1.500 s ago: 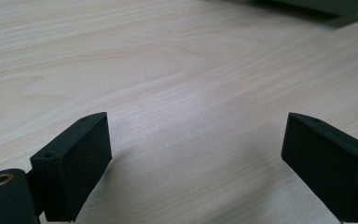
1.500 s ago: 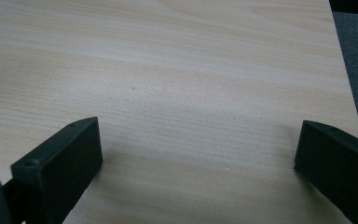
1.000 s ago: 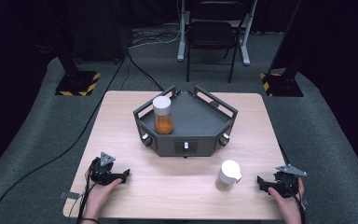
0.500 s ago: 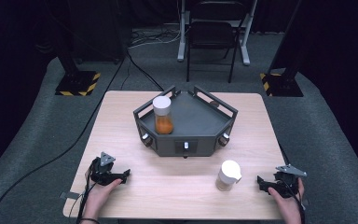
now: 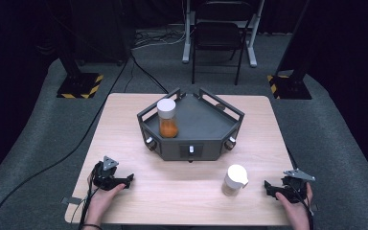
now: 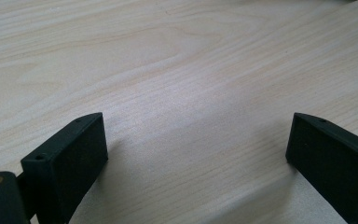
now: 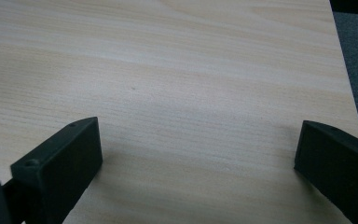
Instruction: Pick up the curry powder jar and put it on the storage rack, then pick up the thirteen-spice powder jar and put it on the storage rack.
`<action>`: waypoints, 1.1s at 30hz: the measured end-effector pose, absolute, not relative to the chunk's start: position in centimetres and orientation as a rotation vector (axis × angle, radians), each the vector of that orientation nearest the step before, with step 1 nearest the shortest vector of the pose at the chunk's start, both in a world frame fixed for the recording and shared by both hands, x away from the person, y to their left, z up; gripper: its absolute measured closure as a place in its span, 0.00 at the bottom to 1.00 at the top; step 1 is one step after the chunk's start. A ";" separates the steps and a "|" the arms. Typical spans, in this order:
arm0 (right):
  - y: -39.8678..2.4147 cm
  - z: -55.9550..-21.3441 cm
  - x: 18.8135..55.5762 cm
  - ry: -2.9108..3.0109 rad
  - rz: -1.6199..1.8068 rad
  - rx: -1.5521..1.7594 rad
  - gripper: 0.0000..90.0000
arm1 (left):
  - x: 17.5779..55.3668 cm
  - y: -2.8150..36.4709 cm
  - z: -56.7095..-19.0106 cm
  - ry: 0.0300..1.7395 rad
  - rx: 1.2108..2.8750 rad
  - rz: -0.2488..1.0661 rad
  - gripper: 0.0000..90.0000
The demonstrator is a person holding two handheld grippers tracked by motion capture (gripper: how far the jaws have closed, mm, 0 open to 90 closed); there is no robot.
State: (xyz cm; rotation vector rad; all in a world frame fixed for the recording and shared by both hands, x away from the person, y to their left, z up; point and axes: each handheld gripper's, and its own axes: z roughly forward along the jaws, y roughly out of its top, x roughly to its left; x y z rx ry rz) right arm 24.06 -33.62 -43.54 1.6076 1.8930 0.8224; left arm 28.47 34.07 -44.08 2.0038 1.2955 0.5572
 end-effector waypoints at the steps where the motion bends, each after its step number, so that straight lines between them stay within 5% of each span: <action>1: -33.6 -43.5 24.1 1.893 0.822 1.607 0.00 | 28.5 34.1 -44.1 1.296 2.003 0.557 0.06; 33: -33.8 -43.4 23.8 1.879 0.853 1.610 0.05 | 28.5 34.1 -44.1 1.296 2.003 0.557 0.06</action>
